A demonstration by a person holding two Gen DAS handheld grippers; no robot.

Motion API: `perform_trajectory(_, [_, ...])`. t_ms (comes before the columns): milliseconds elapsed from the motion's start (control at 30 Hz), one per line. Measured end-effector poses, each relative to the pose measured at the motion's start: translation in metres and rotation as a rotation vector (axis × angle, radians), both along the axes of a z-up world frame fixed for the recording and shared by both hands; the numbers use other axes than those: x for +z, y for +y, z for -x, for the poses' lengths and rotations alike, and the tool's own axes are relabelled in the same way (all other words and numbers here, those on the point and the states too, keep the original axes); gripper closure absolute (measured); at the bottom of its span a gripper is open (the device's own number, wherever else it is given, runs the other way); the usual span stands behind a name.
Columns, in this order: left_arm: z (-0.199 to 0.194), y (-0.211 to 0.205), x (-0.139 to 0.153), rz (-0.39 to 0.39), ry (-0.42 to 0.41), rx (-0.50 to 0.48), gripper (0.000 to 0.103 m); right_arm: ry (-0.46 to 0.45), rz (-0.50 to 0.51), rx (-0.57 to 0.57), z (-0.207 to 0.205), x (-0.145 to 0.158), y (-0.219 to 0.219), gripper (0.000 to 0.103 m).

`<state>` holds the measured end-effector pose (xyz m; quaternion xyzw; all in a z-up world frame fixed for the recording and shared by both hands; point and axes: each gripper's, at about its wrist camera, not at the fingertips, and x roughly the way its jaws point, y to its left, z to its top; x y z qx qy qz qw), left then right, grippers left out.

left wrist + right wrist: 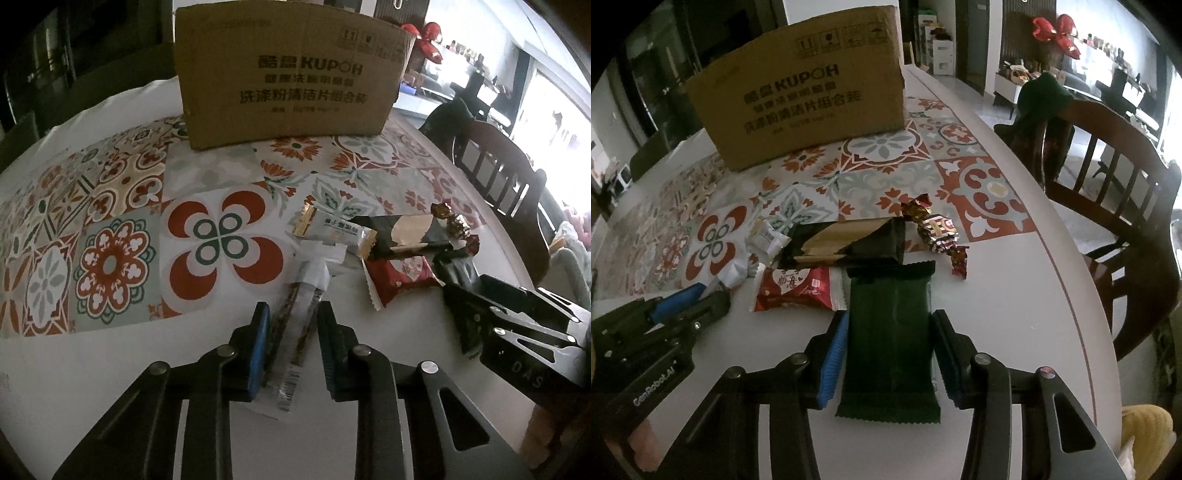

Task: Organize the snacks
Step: 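Grasp the clear stick snack with the left gripper while the right grasps the dark green packet, then carry the stick snack and green packet into the box and release both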

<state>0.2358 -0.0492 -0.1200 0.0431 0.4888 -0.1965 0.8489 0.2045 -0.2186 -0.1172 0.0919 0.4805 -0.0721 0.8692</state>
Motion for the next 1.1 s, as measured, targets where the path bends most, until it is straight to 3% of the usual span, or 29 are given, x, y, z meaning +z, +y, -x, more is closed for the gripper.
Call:
perform_trajectory(433, [0.016,-0.001,0.019,0.042,0.000,0.017,0.080,-0.030,-0.041,-0.008,0.012,0.010,-0.008,0.057])
perform_trajectory(1100, [0.017,0.001,0.098,0.111,-0.185,0.015,0.081,-0.219,-0.050,0.076,0.004,0.076,-0.003,0.057])
